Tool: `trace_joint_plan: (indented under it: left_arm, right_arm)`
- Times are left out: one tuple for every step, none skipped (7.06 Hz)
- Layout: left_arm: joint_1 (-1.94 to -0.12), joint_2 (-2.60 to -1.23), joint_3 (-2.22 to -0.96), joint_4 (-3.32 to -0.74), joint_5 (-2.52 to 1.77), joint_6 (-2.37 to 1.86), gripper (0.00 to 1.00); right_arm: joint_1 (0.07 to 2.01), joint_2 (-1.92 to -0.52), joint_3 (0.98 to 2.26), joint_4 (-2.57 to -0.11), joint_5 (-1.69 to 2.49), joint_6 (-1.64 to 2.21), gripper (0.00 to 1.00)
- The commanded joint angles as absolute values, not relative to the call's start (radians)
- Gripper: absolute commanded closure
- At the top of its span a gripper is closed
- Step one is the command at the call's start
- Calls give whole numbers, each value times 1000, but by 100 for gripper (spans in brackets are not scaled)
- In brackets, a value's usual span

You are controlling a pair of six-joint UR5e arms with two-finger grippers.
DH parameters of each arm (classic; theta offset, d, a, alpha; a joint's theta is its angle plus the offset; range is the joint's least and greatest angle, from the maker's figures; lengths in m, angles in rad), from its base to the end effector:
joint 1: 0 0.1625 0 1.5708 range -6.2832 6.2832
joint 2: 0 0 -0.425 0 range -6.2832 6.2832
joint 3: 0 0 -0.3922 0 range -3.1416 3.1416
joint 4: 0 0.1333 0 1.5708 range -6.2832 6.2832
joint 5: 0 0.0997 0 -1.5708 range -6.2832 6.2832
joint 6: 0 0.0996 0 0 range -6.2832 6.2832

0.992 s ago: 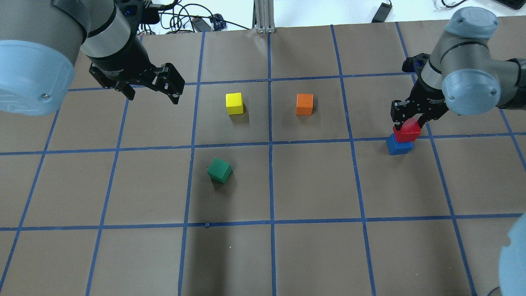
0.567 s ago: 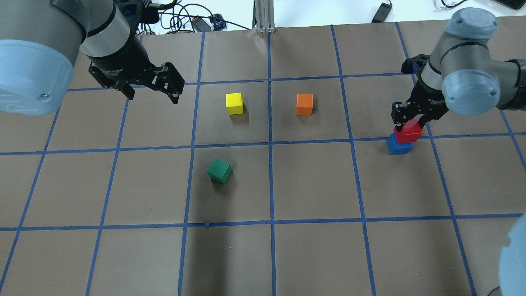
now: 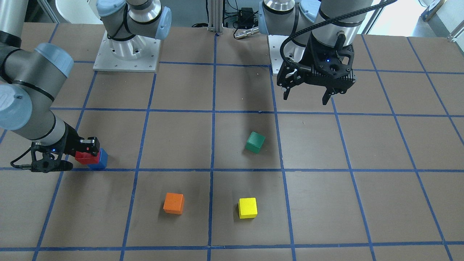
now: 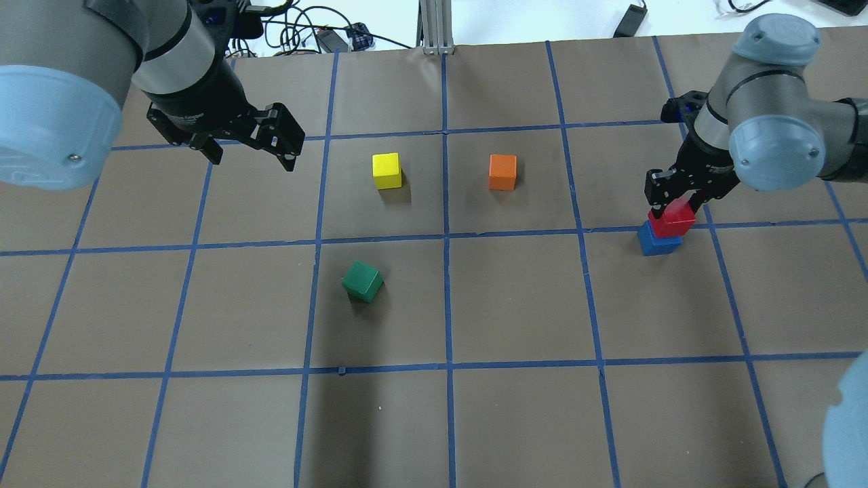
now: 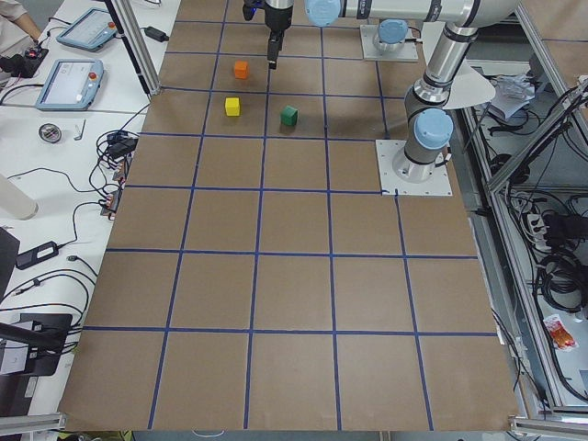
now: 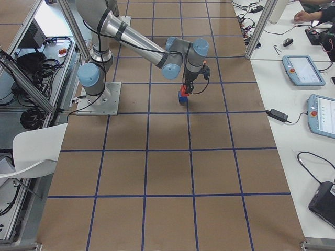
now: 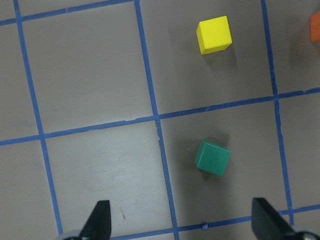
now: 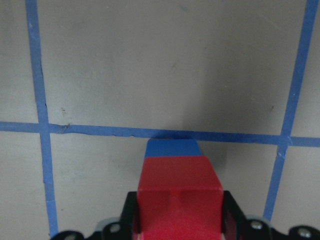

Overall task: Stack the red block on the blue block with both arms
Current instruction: 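Lower the red cube onto the blue cube with the right gripper, then open the right gripper to release the red cube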

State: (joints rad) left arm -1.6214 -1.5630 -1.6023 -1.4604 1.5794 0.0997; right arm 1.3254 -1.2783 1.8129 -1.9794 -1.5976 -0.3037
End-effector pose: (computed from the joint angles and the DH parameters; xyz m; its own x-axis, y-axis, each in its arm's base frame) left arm -0.1574 -0.4894 0.4876 -0.9887 0.1486 -0.0171 0.1495 0.9851 -0.0853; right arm -0.0060 -0.5618 0.2583 -0.9982 -0.0592 -0.0122 -0.0602 0.9900 0.1279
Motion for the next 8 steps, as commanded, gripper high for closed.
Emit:
trace_joint_plan:
  left_arm:
    - [-1621,-1563,-1601,-1460,1580,100,0]
    - [-1621,-1563,-1601,-1460,1578,100,0]
    - [-1621,-1563,-1603,-1460,1580,100,0]
    - [-1621,-1563,-1601,-1460,1578,100,0]
    - [-1621,-1563,-1603,-1460,1578,100,0]
    - [-1621,-1563,-1601,-1460,1578,100,0]
    - [-1621,-1563,-1603,-1460,1578,100,0]
    - [-1621,-1563,-1600,-1460,1578,100,0]
  right_arm:
    - [1325,-1279,1833,-1979,-1605,-302,14]
    - [1325,-1279,1839,-1988,-1605,-302,0]
    - [1325,-1281,1829,-1983,-1609,-302,0]
    - [1324,-1288,1818,-1979,-1609,-302,0]
    - [1324,-1311,1790,-1941,-1608,-301,0]
    - [1324,-1360,1745,-1839,-1609,-298,0]
    - [1324,-1423,1700,-1727,-1609,-288,0]
    - [1325,-1492,1662,-1638,-1609,-276,0]
